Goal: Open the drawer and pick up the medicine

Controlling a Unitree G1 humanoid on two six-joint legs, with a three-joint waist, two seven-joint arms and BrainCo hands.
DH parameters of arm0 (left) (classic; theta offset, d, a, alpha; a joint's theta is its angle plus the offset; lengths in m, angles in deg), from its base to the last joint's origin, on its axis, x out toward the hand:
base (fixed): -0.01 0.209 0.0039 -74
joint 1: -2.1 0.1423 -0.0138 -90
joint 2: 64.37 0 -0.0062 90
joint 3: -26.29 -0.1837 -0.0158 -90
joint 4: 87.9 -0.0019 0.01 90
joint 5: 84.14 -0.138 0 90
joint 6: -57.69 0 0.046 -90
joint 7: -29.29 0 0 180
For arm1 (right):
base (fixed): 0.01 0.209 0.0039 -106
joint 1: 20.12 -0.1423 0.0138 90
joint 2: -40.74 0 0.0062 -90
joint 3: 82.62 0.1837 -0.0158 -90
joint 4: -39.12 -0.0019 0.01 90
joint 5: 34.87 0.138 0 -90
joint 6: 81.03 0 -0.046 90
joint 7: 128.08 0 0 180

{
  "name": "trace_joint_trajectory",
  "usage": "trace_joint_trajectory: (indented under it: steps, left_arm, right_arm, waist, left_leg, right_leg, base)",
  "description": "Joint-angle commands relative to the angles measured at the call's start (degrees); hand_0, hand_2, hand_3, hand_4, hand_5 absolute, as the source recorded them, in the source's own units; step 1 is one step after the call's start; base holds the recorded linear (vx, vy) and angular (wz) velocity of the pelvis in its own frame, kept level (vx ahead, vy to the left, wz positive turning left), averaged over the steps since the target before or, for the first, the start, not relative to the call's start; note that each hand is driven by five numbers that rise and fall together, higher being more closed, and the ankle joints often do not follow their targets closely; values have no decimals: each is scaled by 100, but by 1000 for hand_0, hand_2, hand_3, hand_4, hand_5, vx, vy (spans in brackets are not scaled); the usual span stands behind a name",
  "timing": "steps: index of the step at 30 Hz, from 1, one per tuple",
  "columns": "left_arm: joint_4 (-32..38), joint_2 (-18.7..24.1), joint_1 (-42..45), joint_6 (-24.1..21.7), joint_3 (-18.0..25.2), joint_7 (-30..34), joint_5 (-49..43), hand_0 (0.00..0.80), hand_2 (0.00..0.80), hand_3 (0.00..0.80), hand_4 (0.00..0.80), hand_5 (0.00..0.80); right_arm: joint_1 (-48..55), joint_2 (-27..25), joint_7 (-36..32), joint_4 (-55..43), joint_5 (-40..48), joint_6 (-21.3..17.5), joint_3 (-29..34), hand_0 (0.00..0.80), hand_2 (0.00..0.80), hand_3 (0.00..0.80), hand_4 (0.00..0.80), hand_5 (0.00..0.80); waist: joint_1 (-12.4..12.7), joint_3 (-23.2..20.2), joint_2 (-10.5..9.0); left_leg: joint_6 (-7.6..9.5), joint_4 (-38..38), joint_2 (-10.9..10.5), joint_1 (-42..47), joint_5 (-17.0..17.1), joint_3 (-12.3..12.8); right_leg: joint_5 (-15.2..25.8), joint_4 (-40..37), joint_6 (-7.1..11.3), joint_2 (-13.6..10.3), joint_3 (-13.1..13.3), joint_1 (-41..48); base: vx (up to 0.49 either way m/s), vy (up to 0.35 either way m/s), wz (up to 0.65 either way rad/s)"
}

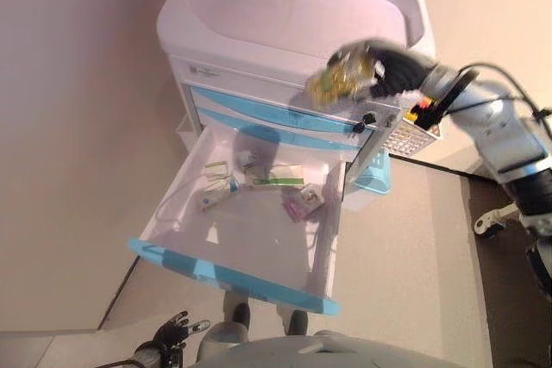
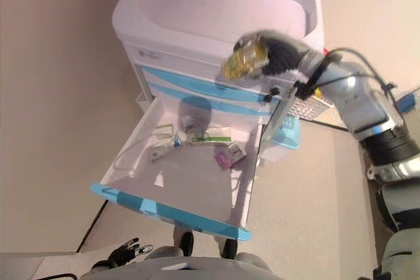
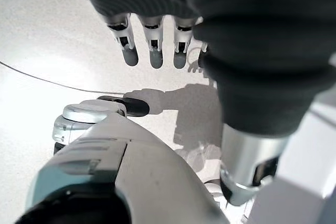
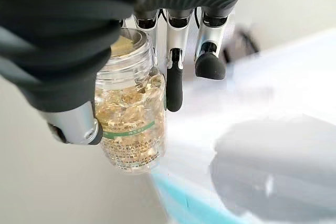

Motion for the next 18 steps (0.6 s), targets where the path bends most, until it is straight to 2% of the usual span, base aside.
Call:
trace_joint_trajectory:
  steps: [1, 6, 11, 18]
  left_arm:
    - [-354, 184, -183, -20, -397, 37, 216, 0, 0, 0, 0, 0]
    - [-256, 274, -186, 91, -654, 22, 347, 0, 0, 0, 0, 0]
    - [-240, 364, -168, 165, -767, -22, 387, 0, 0, 0, 0, 0]
    - [-200, 534, -231, 98, -824, -74, 515, 0, 0, 0, 0, 0]
  right_arm:
    - [-1257, -267, 903, 828, 761, 173, 29, 800, 800, 800, 800, 800]
    - [-2243, -479, 1271, 2252, 749, 605, -562, 800, 800, 800, 800, 800]
    - [-2861, -493, 1024, 3304, 657, 1036, -1275, 800, 800, 800, 800, 800]
    - [-3604, -431, 520, 4718, 54, 1304, -2179, 800, 800, 800, 800, 800]
  waist:
    - [250, -285, -229]
    - [434, -300, -266]
    - [626, -234, -328]
    - [918, -10, -442]
  left_leg:
    - [-81, 8, -123, 10, -564, -41]
    - [-90, 8, -155, 19, -544, -141]
    - [-98, 8, -196, -39, -483, -302]
    - [-75, 9, -231, -256, -384, -567]
  right_leg:
    - [-306, 119, 438, -145, -93, 310]
    - [-295, 93, 438, -153, -181, 366]
    - [-282, 77, 414, -168, -293, 373]
    - [-267, 97, 375, -164, -440, 248]
  base:
    - [83, 33, 0]
    - [77, 34, 2]
    - [68, 33, 13]
    - [15, 0, 22]
